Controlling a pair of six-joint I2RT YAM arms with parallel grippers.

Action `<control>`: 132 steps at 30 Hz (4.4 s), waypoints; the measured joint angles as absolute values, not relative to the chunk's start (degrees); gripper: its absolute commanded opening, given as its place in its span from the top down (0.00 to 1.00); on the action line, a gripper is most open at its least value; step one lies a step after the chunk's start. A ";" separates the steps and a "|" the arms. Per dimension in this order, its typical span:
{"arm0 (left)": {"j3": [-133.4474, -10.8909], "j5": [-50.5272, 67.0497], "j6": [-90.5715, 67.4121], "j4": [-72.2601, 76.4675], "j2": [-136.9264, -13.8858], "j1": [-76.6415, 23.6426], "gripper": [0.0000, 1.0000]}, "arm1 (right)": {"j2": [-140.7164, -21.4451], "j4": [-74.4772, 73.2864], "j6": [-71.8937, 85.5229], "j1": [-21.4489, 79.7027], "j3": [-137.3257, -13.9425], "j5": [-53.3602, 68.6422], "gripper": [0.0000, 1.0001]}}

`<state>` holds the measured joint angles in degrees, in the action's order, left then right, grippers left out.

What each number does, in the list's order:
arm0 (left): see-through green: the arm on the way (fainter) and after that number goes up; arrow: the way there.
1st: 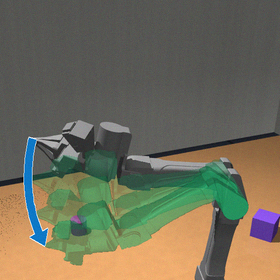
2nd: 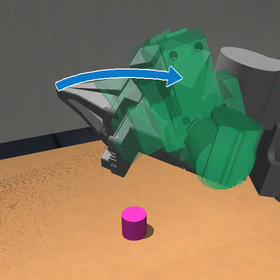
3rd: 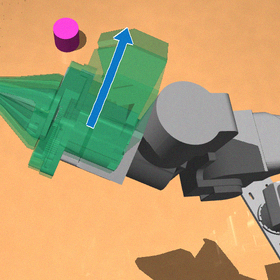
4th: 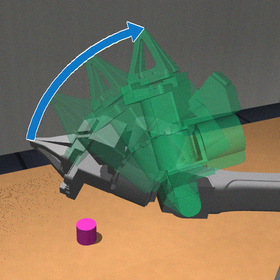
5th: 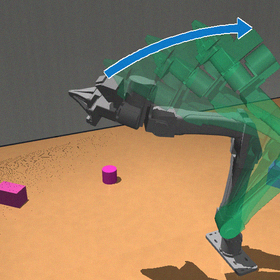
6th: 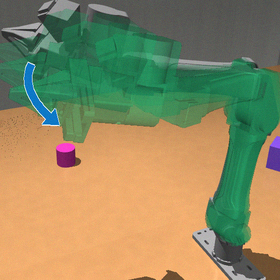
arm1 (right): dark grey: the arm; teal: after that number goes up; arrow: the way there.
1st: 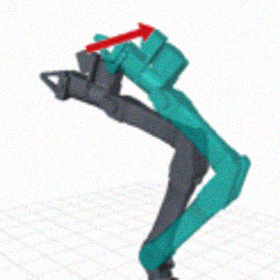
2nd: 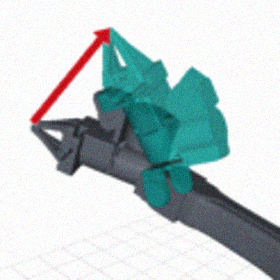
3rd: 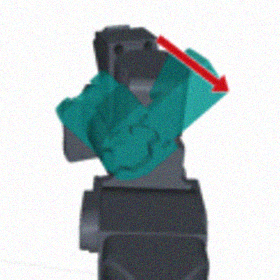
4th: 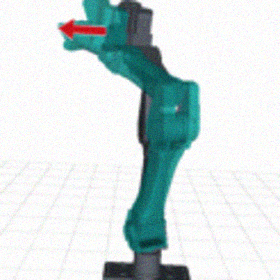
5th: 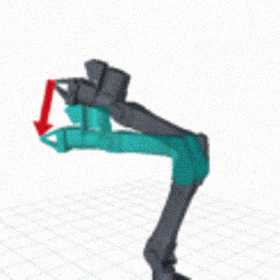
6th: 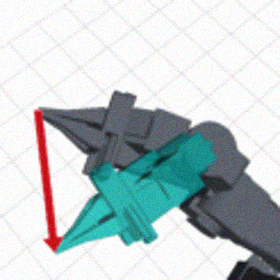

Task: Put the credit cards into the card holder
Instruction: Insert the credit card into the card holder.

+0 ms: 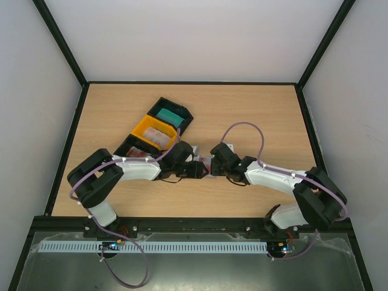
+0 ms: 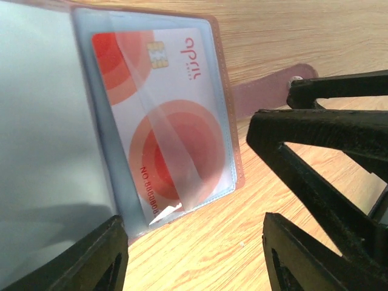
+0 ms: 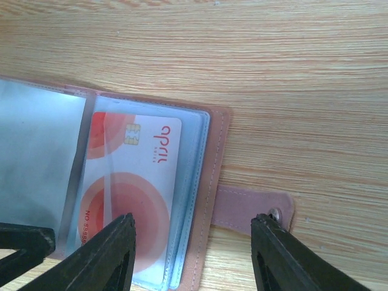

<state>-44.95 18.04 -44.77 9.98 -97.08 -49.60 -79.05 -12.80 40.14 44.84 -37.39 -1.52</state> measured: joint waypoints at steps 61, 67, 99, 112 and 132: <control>-53.36 19.51 -44.14 4.29 -106.06 -43.97 0.98 | -81.41 -7.42 55.81 44.84 -35.90 3.90 0.75; -53.32 19.22 -44.16 4.40 -106.17 -43.97 0.98 | -82.30 -7.29 56.66 44.84 -35.92 4.29 0.75; -52.03 19.07 -45.45 6.52 -106.08 -43.57 0.97 | -78.94 5.89 72.77 44.18 -27.27 10.57 0.76; -51.03 19.53 -45.43 8.29 -106.04 -43.33 0.98 | -78.81 4.60 74.26 44.21 -27.70 9.19 0.76; -51.00 19.62 -45.34 8.40 -106.06 -43.05 0.98 | -79.09 3.44 68.36 44.10 -29.50 10.63 0.78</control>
